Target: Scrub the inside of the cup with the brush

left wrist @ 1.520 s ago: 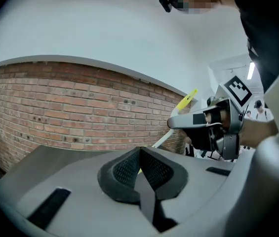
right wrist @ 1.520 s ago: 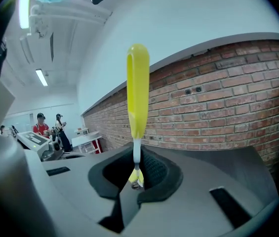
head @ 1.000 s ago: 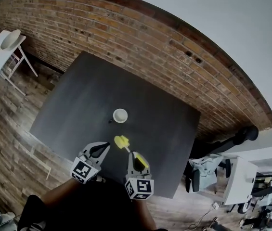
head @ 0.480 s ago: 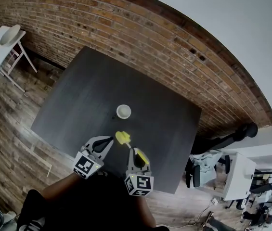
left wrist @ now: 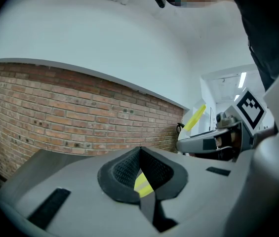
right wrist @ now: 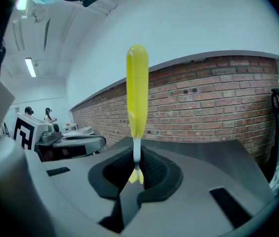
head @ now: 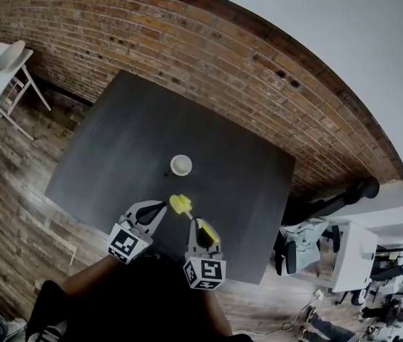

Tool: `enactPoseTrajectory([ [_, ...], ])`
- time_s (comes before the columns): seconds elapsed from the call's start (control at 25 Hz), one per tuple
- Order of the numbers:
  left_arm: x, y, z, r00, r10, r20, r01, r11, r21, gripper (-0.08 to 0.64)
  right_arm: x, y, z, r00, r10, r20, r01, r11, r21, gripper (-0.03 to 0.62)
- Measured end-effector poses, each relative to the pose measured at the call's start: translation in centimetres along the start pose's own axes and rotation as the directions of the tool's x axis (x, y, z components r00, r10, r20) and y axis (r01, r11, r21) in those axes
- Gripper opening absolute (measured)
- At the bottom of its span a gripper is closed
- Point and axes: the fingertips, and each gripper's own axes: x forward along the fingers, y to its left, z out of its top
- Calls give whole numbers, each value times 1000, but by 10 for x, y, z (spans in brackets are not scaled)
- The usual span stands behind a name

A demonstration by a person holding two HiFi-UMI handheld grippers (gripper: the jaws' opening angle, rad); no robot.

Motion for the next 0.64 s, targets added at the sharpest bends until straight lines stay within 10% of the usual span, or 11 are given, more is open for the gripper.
enactPoseTrajectory([
  [0.64,4,-2,1,1000,-3,-2,3,1000,-6,32,-1,-8,5,1000,-8,2,8,1000,4,48],
])
